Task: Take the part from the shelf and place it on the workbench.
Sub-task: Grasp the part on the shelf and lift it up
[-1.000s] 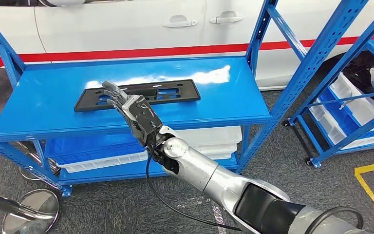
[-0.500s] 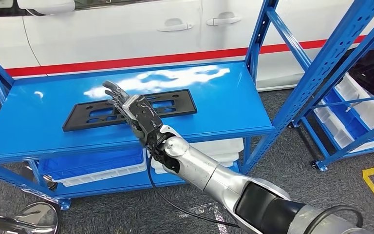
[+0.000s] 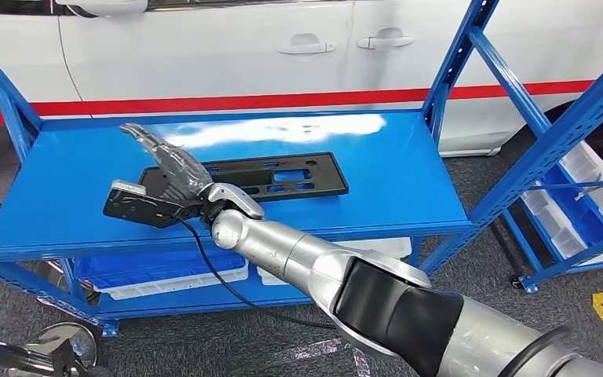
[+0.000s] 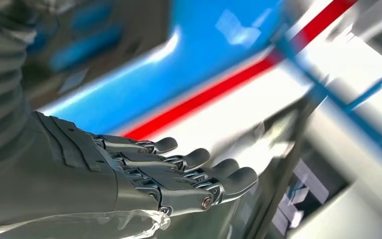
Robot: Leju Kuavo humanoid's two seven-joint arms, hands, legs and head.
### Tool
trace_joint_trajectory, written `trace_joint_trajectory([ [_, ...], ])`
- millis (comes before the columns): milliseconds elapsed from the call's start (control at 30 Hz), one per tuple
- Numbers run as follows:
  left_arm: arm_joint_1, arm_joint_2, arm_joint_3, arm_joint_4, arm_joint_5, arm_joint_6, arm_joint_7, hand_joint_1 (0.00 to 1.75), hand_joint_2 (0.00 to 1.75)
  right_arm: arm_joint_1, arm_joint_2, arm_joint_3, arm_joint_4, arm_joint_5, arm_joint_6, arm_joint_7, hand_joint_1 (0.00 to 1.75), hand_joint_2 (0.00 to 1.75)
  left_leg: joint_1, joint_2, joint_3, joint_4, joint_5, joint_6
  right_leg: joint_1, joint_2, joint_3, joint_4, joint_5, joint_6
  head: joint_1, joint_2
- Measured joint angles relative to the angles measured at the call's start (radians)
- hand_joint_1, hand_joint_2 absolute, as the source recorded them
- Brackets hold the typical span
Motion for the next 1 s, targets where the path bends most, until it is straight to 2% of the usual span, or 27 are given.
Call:
trace_joint_trajectory([
  [33,-0.001,-0.003,-0.007,0.0,-0.002,-0.005,0.007,0.0,0.0,-0.003,0.004,0.022,0.022,0.057,-0.051,0.014,0.0,1.75,-0.003,0.0,0.005,0.0,-0.005,-0.002,0.004,0.0,0.024,-0.06,0.031,-0.008,-0.001,0.0],
  [67,-0.003,-0.005,-0.014,0.0,-0.003,-0.009,0.013,0.0,0.0,-0.005,0.009,0.046,0.043,0.106,-0.089,0.028,0.0,1.75,-0.003,0.001,0.008,-0.001,-0.008,-0.005,0.008,-0.001,0.044,-0.104,0.045,-0.016,-0.002,0.0],
  [133,-0.006,-0.008,-0.027,0.0,-0.003,-0.016,0.022,0.0,0.0,-0.006,0.018,0.09,0.077,0.179,-0.128,0.052,0.0,1.75,-0.003,0.004,0.009,-0.004,-0.01,-0.013,0.014,-0.001,0.06,-0.133,0.043,-0.023,-0.002,0.0],
  [233,-0.011,-0.008,-0.035,0.0,-0.002,-0.02,0.028,0.0,0.0,0.0,0.025,0.129,0.11,0.253,-0.141,0.084,0.0,1.75,-0.005,0.01,0.003,0.011,-0.027,-0.028,0.003,-0.002,0.076,-0.16,0.042,-0.029,-0.002,0.0],
  [267,-0.013,-0.007,-0.036,0.0,-0.002,-0.02,0.028,0.0,0.0,0.002,0.027,0.14,0.119,0.276,-0.142,0.094,0.0,1.75,-0.005,0.012,-0.014,0.047,-0.048,-0.033,-0.001,-0.003,0.083,-0.167,0.043,-0.031,-0.002,0.0],
  [333,-0.015,-0.006,-0.037,0.0,-0.001,-0.023,0.029,0.0,0.0,0.009,0.029,0.163,0.137,0.318,-0.143,0.115,0.0,1.75,-0.001,0.016,-0.072,0.166,-0.1,-0.041,-0.002,-0.004,0.089,-0.169,0.042,-0.034,-0.003,0.0],
  [367,-0.014,-0.005,-0.038,0.001,0.0,-0.025,0.03,0.0,0.0,0.015,0.029,0.174,0.147,0.337,-0.141,0.125,0.0,1.75,0.001,0.017,-0.103,0.224,-0.117,-0.044,-0.002,-0.004,0.091,-0.168,0.041,-0.035,-0.002,0.0],
  [400,-0.012,-0.004,-0.038,0.001,0.0,-0.027,0.031,0.0,0.0,0.022,0.029,0.184,0.155,0.352,-0.137,0.133,0.0,1.75,0.002,0.019,-0.122,0.254,-0.117,-0.046,-0.002,-0.003,0.091,-0.166,0.039,-0.035,-0.002,0.0],
  [433,-0.012,-0.002,-0.04,0.002,0.001,-0.029,0.032,0.0,0.0,0.028,0.029,0.191,0.162,0.361,-0.129,0.138,0.0,1.75,0.003,0.021,-0.124,0.248,-0.099,-0.048,-0.003,-0.002,0.091,-0.163,0.037,-0.034,-0.002,0.0],
  [467,-0.012,0.0,-0.043,0.002,0.002,-0.03,0.034,0.0,0.0,0.032,0.029,0.195,0.167,0.367,-0.117,0.141,0.0,1.75,0.004,0.022,-0.105,0.203,-0.066,-0.049,-0.004,0.0,0.091,-0.159,0.033,-0.032,-0.003,0.0],
  [500,-0.013,0.002,-0.046,0.003,0.002,-0.031,0.035,0.0,0.0,0.033,0.029,0.199,0.171,0.37,-0.1,0.141,0.0,1.75,0.006,0.023,-0.075,0.135,-0.032,-0.049,-0.005,0.002,0.092,-0.153,0.029,-0.029,-0.003,0.0],
  [567,-0.018,0.004,-0.052,0.003,0.001,-0.034,0.036,0.0,0.0,0.032,0.029,0.203,0.178,0.376,-0.059,0.143,0.0,1.75,0.003,0.022,-0.021,0.028,0.003,-0.045,-0.002,0.005,0.088,-0.142,0.021,-0.019,-0.003,0.0],
  [600,-0.021,0.004,-0.055,0.003,0.001,-0.036,0.037,0.0,0.0,0.032,0.029,0.206,0.181,0.381,-0.04,0.147,0.0,1.75,0.001,0.021,-0.01,0.008,0.003,-0.041,-0.001,0.006,0.087,-0.138,0.019,-0.015,-0.004,0.0],
  [667,-0.023,0.005,-0.058,0.003,0.0,-0.038,0.037,0.0,0.0,0.033,0.029,0.212,0.188,0.397,-0.013,0.159,0.0,1.75,0.0,0.019,-0.008,0.006,0.002,-0.029,0.001,0.006,0.086,-0.138,0.019,-0.008,-0.003,0.0],
  [733,-0.024,0.006,-0.061,0.003,-0.001,-0.038,0.037,0.0,0.0,0.032,0.029,0.217,0.196,0.421,-0.003,0.179,0.0,1.75,0.002,0.019,-0.004,0.001,0.006,-0.019,0.0,0.004,0.078,-0.12,0.003,0.001,-0.003,0.0],
  [800,-0.026,0.006,-0.066,0.003,-0.003,-0.038,0.038,0.0,0.0,0.031,0.029,0.222,0.205,0.45,-0.001,0.206,0.0,1.75,0.005,0.02,-0.001,-0.004,0.009,-0.009,-0.003,0.002,0.039,-0.032,-0.048,0.01,-0.002,0.0],
  [867,-0.027,0.006,-0.071,0.003,-0.008,-0.038,0.039,0.0,0.0,0.031,0.028,0.227,0.218,0.475,0.002,0.234,0.0,1.75,0.003,0.021,-0.002,-0.004,0.009,-0.005,-0.005,0.001,-0.021,0.096,-0.101,0.016,-0.001,0.0],
  [900,-0.027,0.006,-0.075,0.003,-0.01,-0.038,0.041,0.0,0.0,0.032,0.028,0.228,0.226,0.483,0.004,0.244,0.0,1.75,0.003,0.021,-0.002,-0.003,0.008,-0.004,-0.005,0.0,-0.04,0.134,-0.108,0.016,-0.001,0.0],
  [933,-0.027,0.006,-0.079,0.003,-0.012,-0.038,0.042,0.0,0.0,0.032,0.027,0.23,0.233,0.489,0.004,0.251,0.0,1.75,0.002,0.021,-0.002,-0.002,0.008,-0.004,-0.005,0.0,-0.043,0.137,-0.097,0.015,-0.001,0.0],
  [967,-0.027,0.005,-0.081,0.003,-0.012,-0.038,0.043,0.0,0.0,0.032,0.027,0.23,0.239,0.492,0.003,0.256,0.0,1.75,0.002,0.021,-0.001,-0.002,0.007,-0.003,-0.005,0.0,-0.026,0.099,-0.069,0.012,-0.001,0.0],
  [1000,-0.028,0.005,-0.084,0.003,-0.012,-0.04,0.044,0.0,0.0,0.031,0.027,0.231,0.243,0.49,-0.001,0.259,0.0,1.75,0.001,0.021,0.001,-0.001,0.005,-0.004,-0.004,0.0,0.006,0.032,-0.033,0.007,-0.001,0.0],
])
